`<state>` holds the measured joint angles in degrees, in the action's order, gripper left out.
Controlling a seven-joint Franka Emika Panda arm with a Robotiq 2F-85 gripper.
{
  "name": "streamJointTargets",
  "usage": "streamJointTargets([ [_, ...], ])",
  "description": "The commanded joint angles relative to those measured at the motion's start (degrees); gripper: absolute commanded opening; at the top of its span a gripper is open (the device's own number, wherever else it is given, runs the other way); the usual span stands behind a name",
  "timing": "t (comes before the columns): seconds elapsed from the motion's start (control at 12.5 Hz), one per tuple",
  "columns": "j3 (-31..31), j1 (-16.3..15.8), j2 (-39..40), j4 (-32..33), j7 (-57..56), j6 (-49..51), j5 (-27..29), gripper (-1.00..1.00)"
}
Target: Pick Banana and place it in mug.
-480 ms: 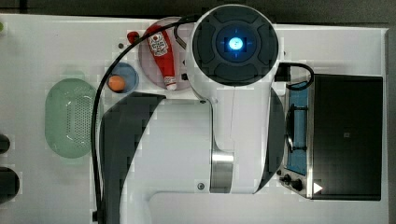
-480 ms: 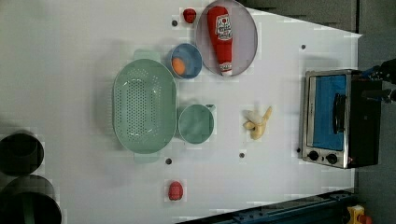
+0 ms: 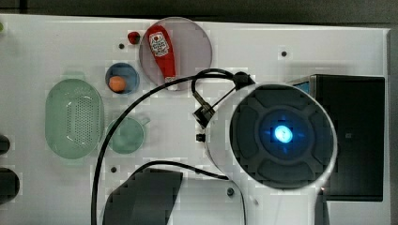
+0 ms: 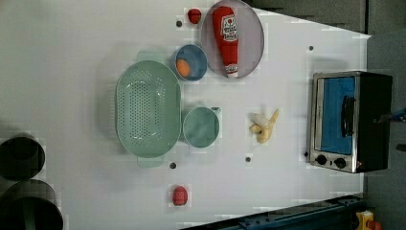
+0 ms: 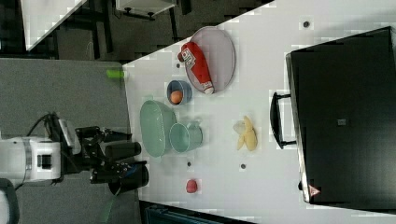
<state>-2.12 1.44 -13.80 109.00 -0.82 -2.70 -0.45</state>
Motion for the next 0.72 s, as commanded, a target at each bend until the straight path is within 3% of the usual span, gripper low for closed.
streamJointTargets([
  [0.08, 0.3, -0.2, 2.4, 5.0, -2.5, -4.3, 0.0, 1.0],
  [0.72, 0.7, -0.2, 12.4, 18.6, -33.5, -22.1, 0.0, 1.0],
])
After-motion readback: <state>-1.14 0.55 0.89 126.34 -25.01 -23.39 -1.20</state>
